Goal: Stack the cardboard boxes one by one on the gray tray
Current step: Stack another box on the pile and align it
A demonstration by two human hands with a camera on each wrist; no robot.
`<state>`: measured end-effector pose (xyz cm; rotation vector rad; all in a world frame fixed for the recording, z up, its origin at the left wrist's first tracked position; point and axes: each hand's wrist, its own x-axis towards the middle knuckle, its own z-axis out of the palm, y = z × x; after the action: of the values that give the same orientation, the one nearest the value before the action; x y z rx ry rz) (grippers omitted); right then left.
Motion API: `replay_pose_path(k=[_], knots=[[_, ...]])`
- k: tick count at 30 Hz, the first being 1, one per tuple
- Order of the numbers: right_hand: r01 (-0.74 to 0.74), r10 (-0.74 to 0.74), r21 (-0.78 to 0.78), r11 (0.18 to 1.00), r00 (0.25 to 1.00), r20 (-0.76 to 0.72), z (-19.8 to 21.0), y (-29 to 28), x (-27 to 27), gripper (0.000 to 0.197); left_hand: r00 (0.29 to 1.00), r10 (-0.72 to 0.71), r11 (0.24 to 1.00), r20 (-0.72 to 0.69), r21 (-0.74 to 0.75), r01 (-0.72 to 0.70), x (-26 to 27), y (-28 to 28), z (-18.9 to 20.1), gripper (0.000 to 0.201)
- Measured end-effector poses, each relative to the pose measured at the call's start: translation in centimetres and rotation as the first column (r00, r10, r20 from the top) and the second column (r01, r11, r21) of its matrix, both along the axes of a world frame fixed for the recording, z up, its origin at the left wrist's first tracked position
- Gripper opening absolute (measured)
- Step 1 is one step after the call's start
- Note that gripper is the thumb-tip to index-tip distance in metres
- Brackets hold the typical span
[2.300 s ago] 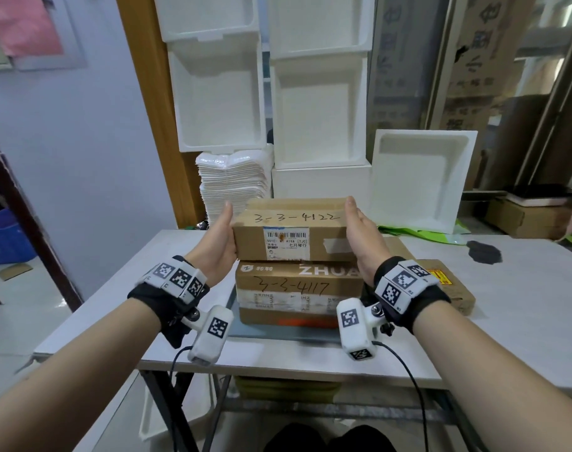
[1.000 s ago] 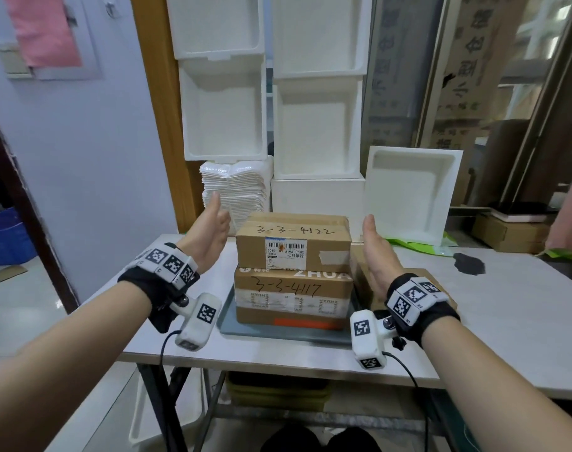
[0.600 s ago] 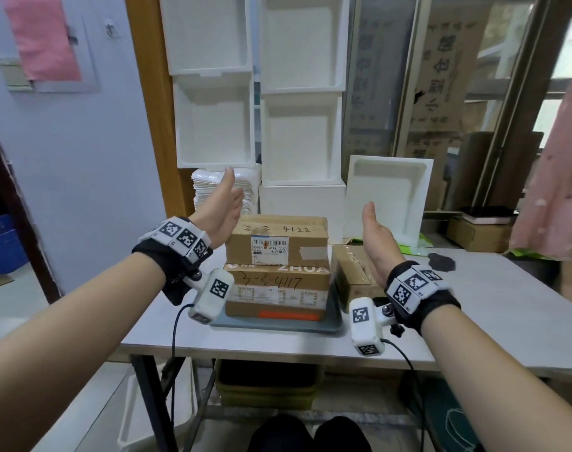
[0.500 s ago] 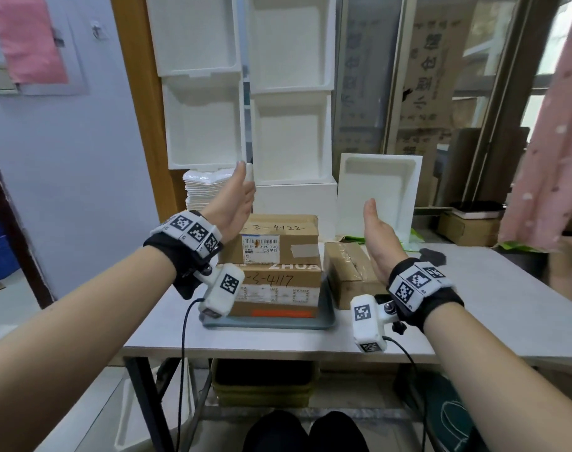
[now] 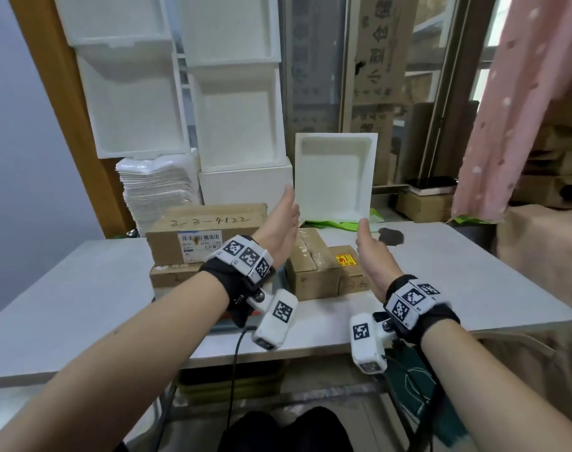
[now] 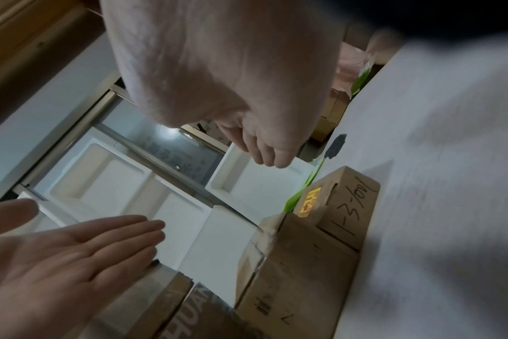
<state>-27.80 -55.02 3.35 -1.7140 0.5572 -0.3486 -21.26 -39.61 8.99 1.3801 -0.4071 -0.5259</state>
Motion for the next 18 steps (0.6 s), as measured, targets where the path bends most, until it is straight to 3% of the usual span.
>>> replay_pose_path(k=[4,7,9,12,16,18], knots=[[-0.017,0.014,-0.048,0.999,0.999,-0.052,-1.1,-0.3,1.1,0.054,0.995,0.094,0.995,-0.024,0.049,-0.092,0.6,-1.8,-2.3,0.070],[-0.046,0.044,-0.031,0.998,0.997,-0.056,-1.8,-0.4,1.8,0.079,0.988,0.136,0.987,-0.071,0.097,-0.129,1.6,-2.5,-4.2,0.073],[-0.051,0.049,-0.028,0.998,0.997,-0.067,-2.1,-0.5,2.3,0.083,0.982,0.140,0.984,-0.125,0.129,-0.124,2.2,-2.9,-5.4,0.098],[-0.034,0.031,-0.040,0.999,0.996,-0.080,-2.8,-0.4,2.8,0.085,0.962,0.187,0.972,-0.201,0.176,-0.153,7.4,-4.3,-11.4,0.140],[-0.044,0.037,-0.084,0.995,0.996,-0.085,-4.0,-0.5,3.7,0.112,0.960,0.185,0.970,-0.211,0.195,-0.144,8.0,-4.9,-14.0,0.136],[-0.060,0.052,-0.121,0.991,0.996,-0.073,-4.6,-0.7,4.3,0.112,0.960,0.215,0.967,-0.182,0.179,-0.183,7.9,-5.0,-14.5,0.134]])
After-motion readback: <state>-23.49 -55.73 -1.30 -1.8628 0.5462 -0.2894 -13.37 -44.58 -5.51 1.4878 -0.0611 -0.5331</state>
